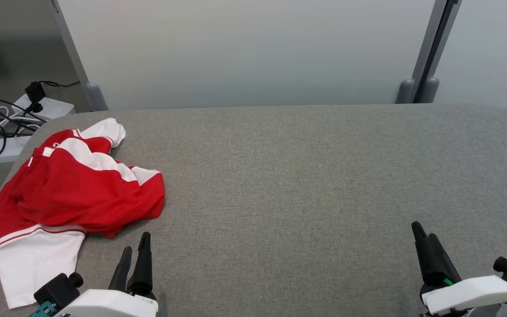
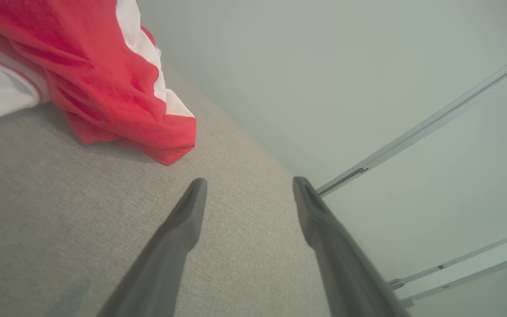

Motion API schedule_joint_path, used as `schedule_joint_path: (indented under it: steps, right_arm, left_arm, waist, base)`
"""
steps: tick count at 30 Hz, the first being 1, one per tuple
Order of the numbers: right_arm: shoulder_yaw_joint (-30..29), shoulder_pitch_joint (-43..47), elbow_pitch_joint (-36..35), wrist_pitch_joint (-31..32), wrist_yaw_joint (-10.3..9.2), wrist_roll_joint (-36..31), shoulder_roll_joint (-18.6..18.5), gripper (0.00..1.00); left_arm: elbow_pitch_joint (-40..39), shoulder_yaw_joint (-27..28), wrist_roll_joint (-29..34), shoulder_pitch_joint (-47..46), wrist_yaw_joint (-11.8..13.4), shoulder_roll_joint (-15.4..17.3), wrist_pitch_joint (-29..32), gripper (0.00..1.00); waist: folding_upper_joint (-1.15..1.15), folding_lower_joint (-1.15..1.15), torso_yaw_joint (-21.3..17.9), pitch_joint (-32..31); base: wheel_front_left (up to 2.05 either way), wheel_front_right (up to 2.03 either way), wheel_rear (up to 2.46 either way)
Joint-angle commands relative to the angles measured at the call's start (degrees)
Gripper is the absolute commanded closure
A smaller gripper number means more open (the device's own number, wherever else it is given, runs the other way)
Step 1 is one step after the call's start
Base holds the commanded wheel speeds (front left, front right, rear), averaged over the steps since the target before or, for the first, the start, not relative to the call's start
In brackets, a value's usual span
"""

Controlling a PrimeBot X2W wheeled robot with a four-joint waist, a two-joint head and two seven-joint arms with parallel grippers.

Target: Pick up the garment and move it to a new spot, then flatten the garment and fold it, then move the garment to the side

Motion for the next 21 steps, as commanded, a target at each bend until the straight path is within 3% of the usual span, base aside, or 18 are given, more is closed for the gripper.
schedule_joint_path:
  steps: [1,21]
  right_arm:
    - [1.2,-2.6,-2.2,-0.8,0.29,-1.5,-1.0,0.00]
    - [4.7,-3.4,-3.1,-4.3,0.34,-13.2,-2.0,0.00]
  left_arm:
    - [-1.9,0.6,1.5,-3.0,0.3,0.8,-0.7,0.00]
    - [-4.5,-1.4,15.0,-4.1,2.6,1.1,-4.2,0.00]
  waist:
    - [0.00,0.00,0.0,0.0]
    - [0.00,0.00,0.3,-0.6]
  base:
    - [0.00,0.00,0.00]
    - [0.00,0.00,0.00]
